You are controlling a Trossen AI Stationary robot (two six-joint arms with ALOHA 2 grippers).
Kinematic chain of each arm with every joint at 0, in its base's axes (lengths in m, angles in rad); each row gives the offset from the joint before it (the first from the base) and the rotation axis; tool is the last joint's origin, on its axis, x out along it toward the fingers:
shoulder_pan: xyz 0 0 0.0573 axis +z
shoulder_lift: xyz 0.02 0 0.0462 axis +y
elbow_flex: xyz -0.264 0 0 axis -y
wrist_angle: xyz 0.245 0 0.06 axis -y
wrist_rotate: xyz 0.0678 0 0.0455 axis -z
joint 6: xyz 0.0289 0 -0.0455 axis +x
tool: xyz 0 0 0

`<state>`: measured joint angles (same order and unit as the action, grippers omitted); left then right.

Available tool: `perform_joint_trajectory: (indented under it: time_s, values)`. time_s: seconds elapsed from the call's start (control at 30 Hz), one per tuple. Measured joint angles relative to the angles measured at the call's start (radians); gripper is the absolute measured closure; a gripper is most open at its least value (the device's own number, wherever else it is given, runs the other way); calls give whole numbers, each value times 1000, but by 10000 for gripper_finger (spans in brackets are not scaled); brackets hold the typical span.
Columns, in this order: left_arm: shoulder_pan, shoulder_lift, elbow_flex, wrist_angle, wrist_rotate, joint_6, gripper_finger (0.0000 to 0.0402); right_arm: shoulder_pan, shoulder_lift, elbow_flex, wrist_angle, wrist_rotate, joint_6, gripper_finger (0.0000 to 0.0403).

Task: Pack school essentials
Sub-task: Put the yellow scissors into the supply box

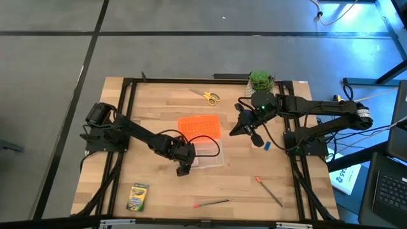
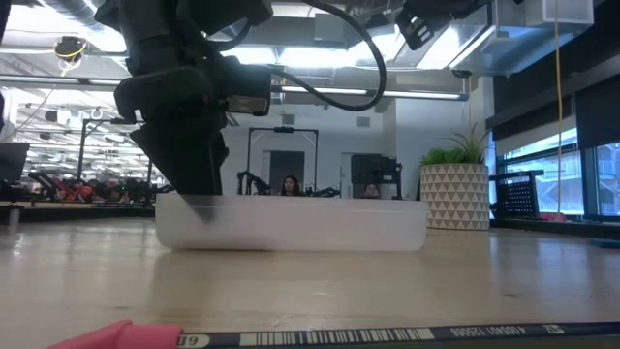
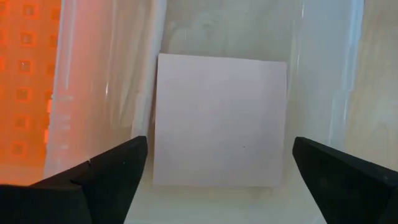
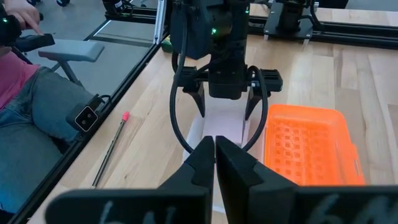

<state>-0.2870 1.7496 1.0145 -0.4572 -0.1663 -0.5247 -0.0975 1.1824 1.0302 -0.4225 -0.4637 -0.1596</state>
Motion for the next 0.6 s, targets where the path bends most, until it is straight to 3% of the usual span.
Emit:
perform_joint_trajectory:
  time_s: [0.3,0.6]
  values:
    - [32,-90,0,-7,-10,34,3,0,0,0,0,0,0,383]
    - [80,-248,1,-120,-57,64,5,0,0,0,1,0,0,383]
